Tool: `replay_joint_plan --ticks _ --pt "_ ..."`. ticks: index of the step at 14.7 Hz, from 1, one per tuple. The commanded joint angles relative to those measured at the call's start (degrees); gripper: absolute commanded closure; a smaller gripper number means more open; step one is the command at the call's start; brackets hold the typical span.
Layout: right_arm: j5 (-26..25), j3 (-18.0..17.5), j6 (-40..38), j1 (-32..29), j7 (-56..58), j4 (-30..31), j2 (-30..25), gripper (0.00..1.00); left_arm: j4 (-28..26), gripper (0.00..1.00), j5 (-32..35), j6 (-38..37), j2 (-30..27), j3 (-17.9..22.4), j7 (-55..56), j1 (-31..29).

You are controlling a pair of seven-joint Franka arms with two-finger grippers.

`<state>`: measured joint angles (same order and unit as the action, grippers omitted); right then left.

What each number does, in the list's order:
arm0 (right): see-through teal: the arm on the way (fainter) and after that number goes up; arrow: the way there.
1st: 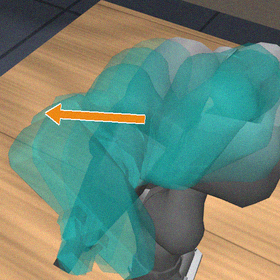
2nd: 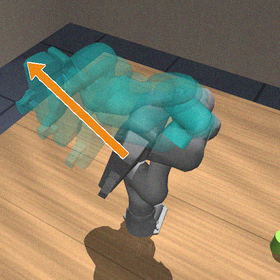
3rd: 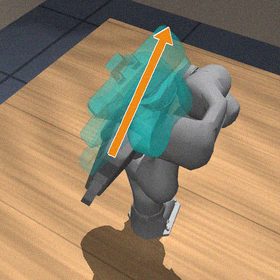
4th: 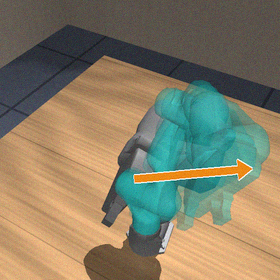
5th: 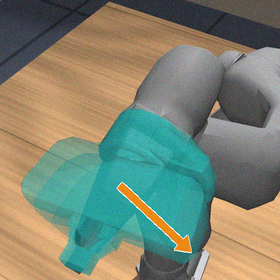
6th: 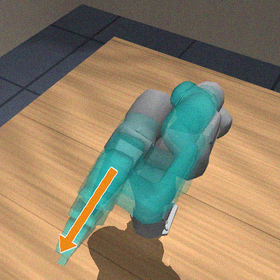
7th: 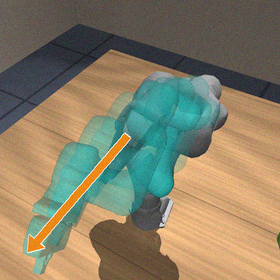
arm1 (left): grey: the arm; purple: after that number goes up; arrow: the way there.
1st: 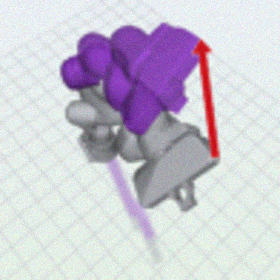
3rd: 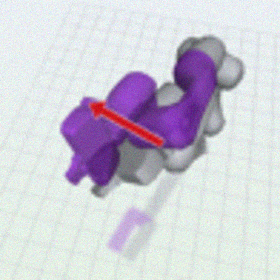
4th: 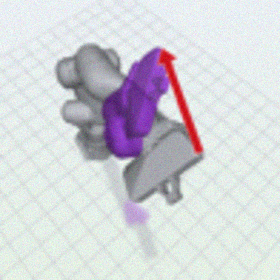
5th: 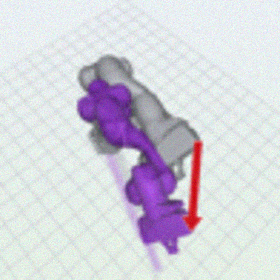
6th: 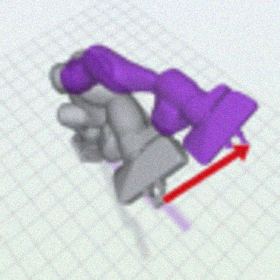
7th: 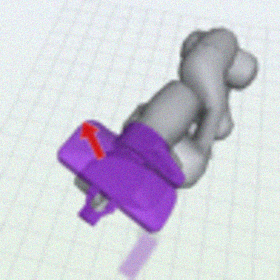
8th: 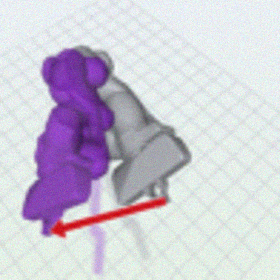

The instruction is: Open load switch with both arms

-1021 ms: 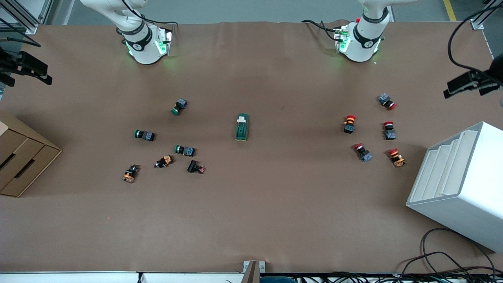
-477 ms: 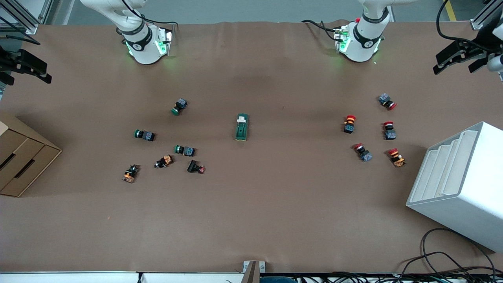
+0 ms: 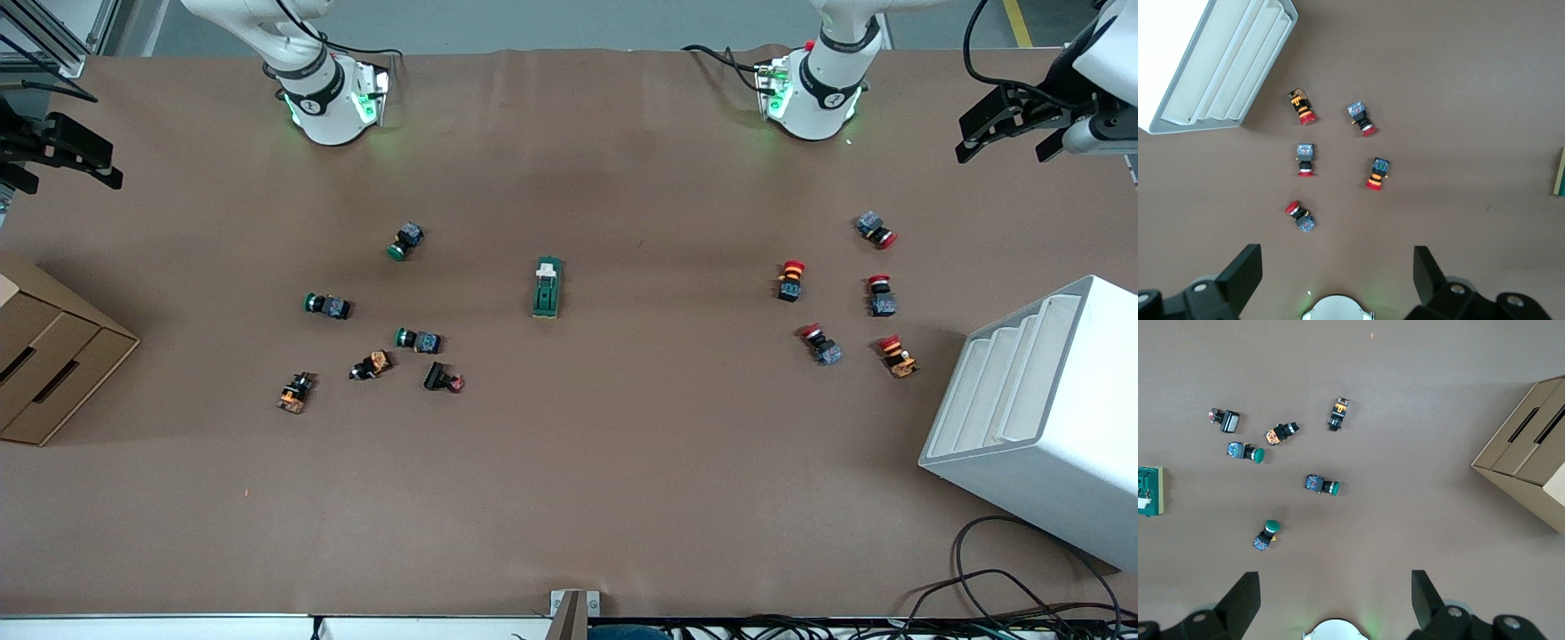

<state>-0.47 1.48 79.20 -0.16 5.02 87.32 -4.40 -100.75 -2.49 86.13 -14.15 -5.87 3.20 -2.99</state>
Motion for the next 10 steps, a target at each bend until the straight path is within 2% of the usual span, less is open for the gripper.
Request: replay_joint_plan --ticks 1,3,7,10 --pt "0.7 0.1 0.7 0.2 0.2 2.2 -1.9 0.0 3.0 0.0 -0.3 -1.7 1.8 -0.2 -0.3 -0.4" --pt "0.7 0.1 0.7 0.2 0.2 2.2 -1.8 0.0 3.7 0.0 -0.2 -1.7 2.5 -0.1 -0.8 -0.6" --pt "0.7 0.1 0.7 0.2 0.2 2.2 -1.8 0.0 9.7 0.0 -0.2 -3.4 7.8 0.0 -0.7 -0.7" --pt "0.7 0.1 0.7 0.1 0.2 2.2 -1.8 0.0 10.0 0.0 -0.1 -3.4 8.4 0.1 -0.7 -0.6"
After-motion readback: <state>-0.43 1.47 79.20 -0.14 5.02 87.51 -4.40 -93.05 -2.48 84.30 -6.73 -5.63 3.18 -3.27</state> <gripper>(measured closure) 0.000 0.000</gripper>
